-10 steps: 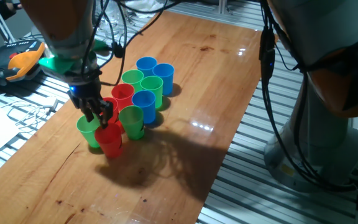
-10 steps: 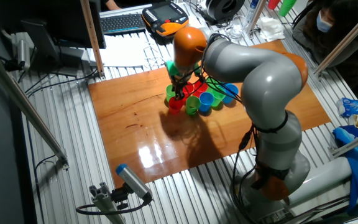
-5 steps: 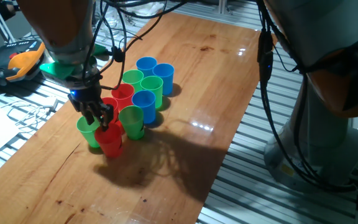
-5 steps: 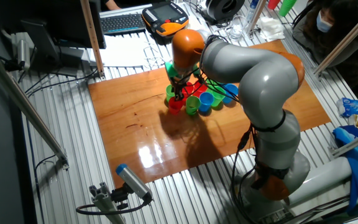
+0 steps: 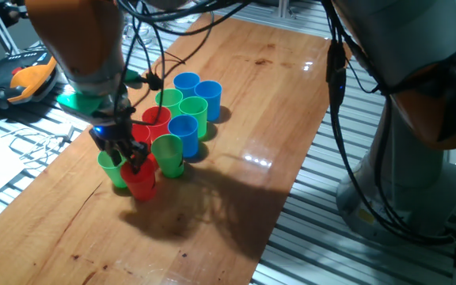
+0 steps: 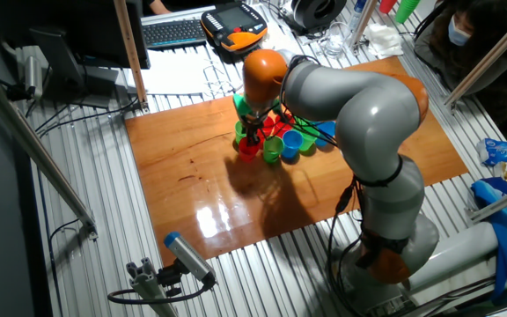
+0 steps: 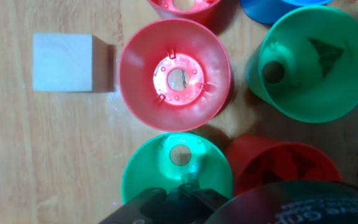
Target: Stack the cups
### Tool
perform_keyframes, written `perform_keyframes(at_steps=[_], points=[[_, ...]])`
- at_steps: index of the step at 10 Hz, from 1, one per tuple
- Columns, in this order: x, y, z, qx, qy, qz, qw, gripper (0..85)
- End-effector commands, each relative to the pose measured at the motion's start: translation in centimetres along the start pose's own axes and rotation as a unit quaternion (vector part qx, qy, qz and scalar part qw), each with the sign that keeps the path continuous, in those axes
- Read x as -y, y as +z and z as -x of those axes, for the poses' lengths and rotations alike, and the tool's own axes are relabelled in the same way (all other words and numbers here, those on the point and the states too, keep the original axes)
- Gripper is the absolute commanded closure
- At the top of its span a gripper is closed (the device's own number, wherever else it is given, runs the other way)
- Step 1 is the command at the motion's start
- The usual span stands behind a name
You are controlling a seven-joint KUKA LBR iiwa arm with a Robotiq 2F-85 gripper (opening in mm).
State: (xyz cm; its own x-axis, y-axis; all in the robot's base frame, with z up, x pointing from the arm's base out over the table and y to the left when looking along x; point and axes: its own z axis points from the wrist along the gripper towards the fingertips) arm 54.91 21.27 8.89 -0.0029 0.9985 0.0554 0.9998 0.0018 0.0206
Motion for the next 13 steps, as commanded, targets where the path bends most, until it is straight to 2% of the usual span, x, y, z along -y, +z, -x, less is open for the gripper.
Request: perform_keyframes(at_steps=[1, 2, 4, 6, 8, 10, 12, 13], points=[[0.2, 0.1, 0.0, 0.000, -0.012, 0.001, 0.9999, 68.0], [0.5, 0.0, 0.0, -0.010, -0.028, 0.015, 0.9995, 85.0], [0.7, -0.8, 0.0, -0.025, -0.050, 0.013, 0.9983, 85.0], [0.9, -3.0, -0.1, -0.036, -0.054, 0.007, 0.9979, 85.0], [0.9, -4.9, -0.6, -0.034, -0.047, 0.001, 0.9983, 85.0], [0.8, -5.1, -0.7, -0.025, -0.045, 0.004, 0.9987, 85.0], [0.6, -7.1, 0.0, -0.025, -0.054, -0.002, 0.9982, 85.0], [0.4, -8.6, 0.7, -0.033, -0.061, -0.008, 0.9976, 85.0]])
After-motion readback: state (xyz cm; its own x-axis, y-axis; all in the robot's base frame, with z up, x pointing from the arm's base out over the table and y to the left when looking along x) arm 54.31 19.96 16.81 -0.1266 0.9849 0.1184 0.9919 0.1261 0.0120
